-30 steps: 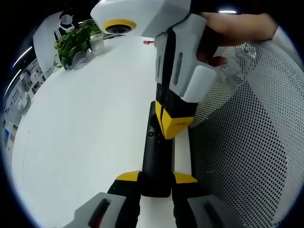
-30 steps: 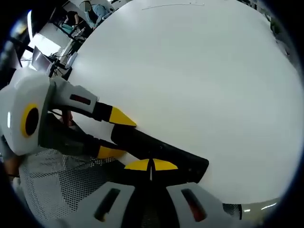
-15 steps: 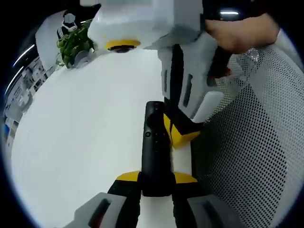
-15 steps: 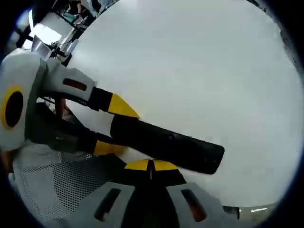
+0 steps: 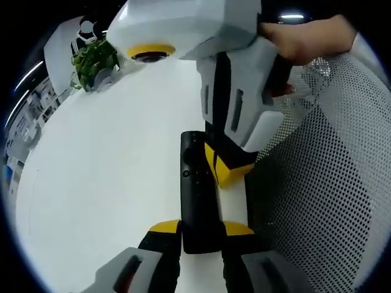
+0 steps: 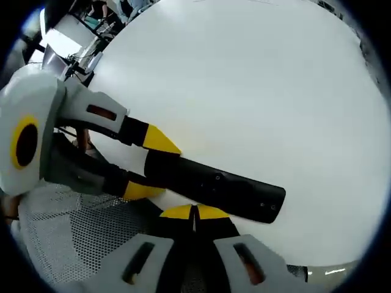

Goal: Press the specified remote control buttons in sequence, fully releasing each button before pressing the next.

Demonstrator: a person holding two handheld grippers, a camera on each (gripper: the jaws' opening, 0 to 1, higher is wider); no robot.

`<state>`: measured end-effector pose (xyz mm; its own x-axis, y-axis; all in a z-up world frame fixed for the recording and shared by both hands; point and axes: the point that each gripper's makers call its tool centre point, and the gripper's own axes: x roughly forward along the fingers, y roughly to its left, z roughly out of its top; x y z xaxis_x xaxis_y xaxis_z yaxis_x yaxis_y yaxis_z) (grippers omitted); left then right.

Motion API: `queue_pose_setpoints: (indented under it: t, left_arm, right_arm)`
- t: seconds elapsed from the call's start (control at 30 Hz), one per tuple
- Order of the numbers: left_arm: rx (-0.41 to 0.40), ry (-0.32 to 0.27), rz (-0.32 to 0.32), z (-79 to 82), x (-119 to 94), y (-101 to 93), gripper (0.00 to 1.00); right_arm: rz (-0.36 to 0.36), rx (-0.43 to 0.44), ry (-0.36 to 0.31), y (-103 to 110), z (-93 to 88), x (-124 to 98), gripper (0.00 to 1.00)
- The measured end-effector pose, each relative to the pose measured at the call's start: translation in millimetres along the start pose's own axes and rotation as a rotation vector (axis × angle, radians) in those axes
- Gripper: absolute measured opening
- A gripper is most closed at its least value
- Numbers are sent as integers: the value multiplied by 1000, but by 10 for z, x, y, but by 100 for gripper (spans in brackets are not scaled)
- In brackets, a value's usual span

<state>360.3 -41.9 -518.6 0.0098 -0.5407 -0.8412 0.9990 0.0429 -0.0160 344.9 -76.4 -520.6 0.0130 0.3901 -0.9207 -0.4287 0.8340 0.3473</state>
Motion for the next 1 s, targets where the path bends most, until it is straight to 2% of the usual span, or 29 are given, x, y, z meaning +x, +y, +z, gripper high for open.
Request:
queue_pose_setpoints:
  t: [0.53, 0.73, 1.0]
  left_arm:
    - [22, -2, -3, 6, 0, -8, 25]
    - [37, -6, -16, 23, 11, -38, 25]
    - [38, -9, -24, 31, 18, -53, 25]
  right_arm:
    - [-5, 65, -120, -58, 200, -125, 0]
    - [14, 80, -126, -42, 218, -115, 0]
    - [8, 59, -98, -32, 188, -52, 0]
